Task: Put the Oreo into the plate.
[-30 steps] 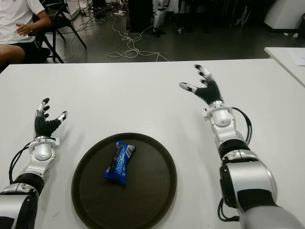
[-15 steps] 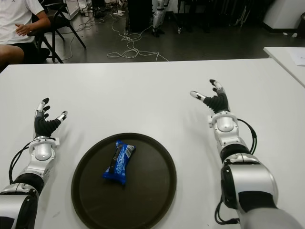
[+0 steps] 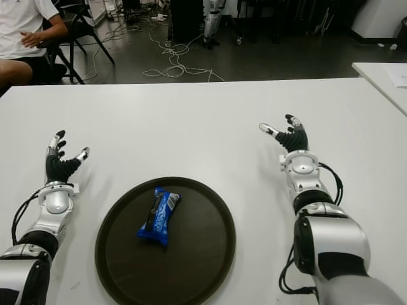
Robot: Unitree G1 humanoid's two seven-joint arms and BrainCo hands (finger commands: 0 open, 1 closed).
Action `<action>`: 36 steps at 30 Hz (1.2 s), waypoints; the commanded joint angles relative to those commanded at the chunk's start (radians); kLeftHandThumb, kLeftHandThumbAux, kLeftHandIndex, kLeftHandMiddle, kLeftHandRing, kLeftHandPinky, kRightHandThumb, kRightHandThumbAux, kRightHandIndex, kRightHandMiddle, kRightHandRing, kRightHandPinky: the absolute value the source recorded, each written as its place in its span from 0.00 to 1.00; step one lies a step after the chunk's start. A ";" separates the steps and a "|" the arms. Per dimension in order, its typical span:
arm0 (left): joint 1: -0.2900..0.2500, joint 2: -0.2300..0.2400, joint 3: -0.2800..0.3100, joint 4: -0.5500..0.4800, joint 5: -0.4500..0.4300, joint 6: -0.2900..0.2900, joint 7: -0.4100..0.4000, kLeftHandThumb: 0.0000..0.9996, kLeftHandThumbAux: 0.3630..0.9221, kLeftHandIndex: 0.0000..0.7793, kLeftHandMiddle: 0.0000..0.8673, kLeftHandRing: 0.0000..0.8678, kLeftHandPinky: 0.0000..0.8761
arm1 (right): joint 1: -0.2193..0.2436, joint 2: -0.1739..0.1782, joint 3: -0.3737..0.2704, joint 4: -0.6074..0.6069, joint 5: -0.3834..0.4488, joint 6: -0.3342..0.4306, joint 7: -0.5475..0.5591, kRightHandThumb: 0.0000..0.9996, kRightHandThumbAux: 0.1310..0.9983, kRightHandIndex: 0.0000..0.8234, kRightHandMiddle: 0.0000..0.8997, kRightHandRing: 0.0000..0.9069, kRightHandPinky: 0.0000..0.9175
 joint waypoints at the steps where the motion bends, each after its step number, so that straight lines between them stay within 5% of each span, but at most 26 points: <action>1: 0.000 0.001 -0.001 0.001 0.001 0.001 0.000 0.00 0.71 0.08 0.11 0.08 0.05 | 0.000 0.001 0.000 0.000 -0.001 0.000 0.000 0.00 0.59 0.09 0.04 0.01 0.00; 36: -0.005 0.003 0.008 0.001 -0.004 0.012 -0.016 0.00 0.71 0.10 0.13 0.09 0.05 | -0.010 0.008 0.012 -0.004 -0.027 0.018 0.003 0.00 0.59 0.09 0.07 0.03 0.01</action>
